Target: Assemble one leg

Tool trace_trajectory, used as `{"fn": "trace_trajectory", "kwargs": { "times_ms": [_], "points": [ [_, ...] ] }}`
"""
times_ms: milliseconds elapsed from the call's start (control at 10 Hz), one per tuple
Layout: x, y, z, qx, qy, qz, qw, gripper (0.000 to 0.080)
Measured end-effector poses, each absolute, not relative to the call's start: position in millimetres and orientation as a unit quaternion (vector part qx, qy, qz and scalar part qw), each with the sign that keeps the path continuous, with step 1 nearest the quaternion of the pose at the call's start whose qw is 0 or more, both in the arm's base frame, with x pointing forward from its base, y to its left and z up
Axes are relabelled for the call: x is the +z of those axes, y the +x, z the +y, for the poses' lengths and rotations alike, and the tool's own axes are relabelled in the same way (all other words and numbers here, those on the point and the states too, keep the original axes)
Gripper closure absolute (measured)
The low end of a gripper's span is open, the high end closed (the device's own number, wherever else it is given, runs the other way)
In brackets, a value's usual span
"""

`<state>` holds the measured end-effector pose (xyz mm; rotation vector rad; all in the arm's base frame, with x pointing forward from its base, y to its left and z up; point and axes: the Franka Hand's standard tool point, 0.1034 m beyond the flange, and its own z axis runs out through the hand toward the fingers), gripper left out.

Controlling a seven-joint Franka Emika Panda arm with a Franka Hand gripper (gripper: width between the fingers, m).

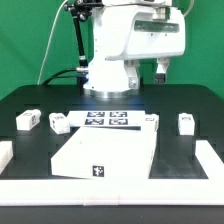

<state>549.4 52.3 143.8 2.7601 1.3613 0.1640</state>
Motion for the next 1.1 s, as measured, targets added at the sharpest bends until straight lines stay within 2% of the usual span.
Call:
{"fn": "trace_trajectory", "kwargs": {
  "times_ms": [800,1100],
  "points": [
    [142.5,548,50,0.051,0.886,0.46,0.03,0.015],
    [123.6,538,28,0.019,0.807,0.59,0.023,0.015]
  ]
}}
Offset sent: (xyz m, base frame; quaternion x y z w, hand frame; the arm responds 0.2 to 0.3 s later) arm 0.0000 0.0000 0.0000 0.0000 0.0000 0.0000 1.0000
